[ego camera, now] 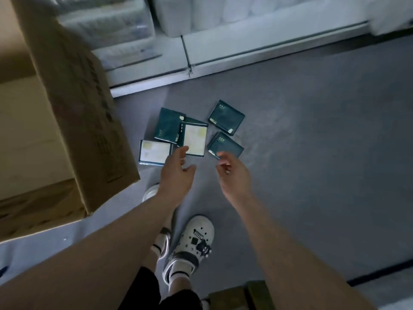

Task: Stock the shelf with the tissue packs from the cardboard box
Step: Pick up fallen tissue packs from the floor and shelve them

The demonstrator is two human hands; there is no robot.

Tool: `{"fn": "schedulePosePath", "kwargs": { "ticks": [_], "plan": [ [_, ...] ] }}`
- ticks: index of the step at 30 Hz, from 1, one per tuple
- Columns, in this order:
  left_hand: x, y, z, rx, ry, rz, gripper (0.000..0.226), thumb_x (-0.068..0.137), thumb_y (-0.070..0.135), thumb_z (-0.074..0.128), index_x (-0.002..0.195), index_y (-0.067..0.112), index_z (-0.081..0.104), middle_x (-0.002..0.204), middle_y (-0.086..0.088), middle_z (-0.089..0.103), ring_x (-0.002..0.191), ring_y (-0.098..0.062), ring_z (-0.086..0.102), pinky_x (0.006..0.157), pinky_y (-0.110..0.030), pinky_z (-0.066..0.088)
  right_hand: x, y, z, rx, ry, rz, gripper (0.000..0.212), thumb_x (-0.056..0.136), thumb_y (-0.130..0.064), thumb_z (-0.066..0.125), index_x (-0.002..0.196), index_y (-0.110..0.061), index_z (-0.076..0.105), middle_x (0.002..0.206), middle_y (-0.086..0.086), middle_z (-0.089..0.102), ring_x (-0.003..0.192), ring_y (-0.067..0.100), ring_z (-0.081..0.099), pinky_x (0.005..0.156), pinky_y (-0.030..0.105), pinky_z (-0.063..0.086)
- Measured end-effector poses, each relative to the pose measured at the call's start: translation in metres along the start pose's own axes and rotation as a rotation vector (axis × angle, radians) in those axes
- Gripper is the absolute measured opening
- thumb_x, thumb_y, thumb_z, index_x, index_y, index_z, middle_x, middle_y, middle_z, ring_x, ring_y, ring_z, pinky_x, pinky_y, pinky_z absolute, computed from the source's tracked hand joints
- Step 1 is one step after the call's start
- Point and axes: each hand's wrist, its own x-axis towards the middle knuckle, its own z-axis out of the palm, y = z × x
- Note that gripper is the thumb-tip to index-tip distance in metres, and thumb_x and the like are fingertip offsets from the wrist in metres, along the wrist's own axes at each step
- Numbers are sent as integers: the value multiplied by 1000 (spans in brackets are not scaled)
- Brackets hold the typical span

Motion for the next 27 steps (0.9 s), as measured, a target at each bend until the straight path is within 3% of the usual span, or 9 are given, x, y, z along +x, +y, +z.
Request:
{"fn": "schedulePosePath", "kwargs": {
  "ticks": [3, 6, 10, 12, 15, 18, 22, 27],
  "plan": [
    [35, -19, 10, 57, 8, -18, 54, 93, 11, 59, 143, 19, 41, 138, -2, 50, 125, -18, 49, 99, -26, 38, 23, 16, 26, -18, -24, 29, 34, 96, -8, 53, 127, -17, 62, 114, 3, 68, 99, 17, 63, 88, 24, 47],
    [62, -40, 21, 79, 39, -52, 57, 94, 12, 58, 146, 20, 37, 142, -1, 48, 129, -19, 46, 109, -39, 40, 44, 27, 43, -22, -59, 47, 38, 98, -8, 49, 134, -16, 57, 125, 2, 64, 112, 17, 60, 84, 13, 37],
    [85, -62, 35, 42, 62, -111, 56, 94, 11, 54, 145, 24, 37, 140, 2, 50, 126, -19, 49, 107, -44, 43, 71, 37, 56, 40, -58, 35, 36, 98, -4, 46, 129, -19, 57, 112, -11, 59, 98, 7, 56, 72, 5, 36],
    [91, -68, 42, 45, 53, -119, 54, 94, 14, 52, 144, 27, 37, 139, 3, 52, 123, -20, 51, 106, -44, 43, 83, 41, 62, 70, -58, 50, 35, 99, -4, 46, 127, -22, 58, 106, -18, 56, 91, 0, 55, 74, 4, 40],
    [98, -74, 49, 56, 19, -127, 55, 95, 18, 50, 147, 28, 33, 143, 4, 50, 123, -20, 52, 107, -43, 41, 99, 48, 74, 108, -108, 75, 42, 97, -2, 47, 131, -25, 54, 123, -11, 61, 109, 4, 58, 97, 19, 47],
    [100, -74, 53, 23, 2, -140, 56, 97, 15, 49, 150, 25, 31, 147, 3, 46, 129, -18, 47, 109, -34, 37, 104, 50, 80, 134, -197, 125, 60, 95, 0, 48, 149, -26, 39, 142, -4, 54, 126, 12, 53, 107, 28, 43],
    [92, -66, 49, 16, 12, -120, 45, 98, 8, 45, 141, 20, 45, 137, 0, 54, 124, -19, 51, 95, -26, 38, 101, 49, 75, 130, -217, 121, 67, 92, 0, 54, 150, -27, 35, 146, -2, 48, 127, 15, 51, 106, 31, 45],
    [77, -51, 39, -43, 16, -119, 37, 98, 5, 42, 131, 16, 56, 123, -8, 62, 112, -24, 58, 99, -40, 47, 83, 46, 47, 48, -348, 133, 73, 77, 10, 62, 136, -31, 51, 138, 7, 48, 119, 28, 57, 95, 33, 52]
  ]
}}
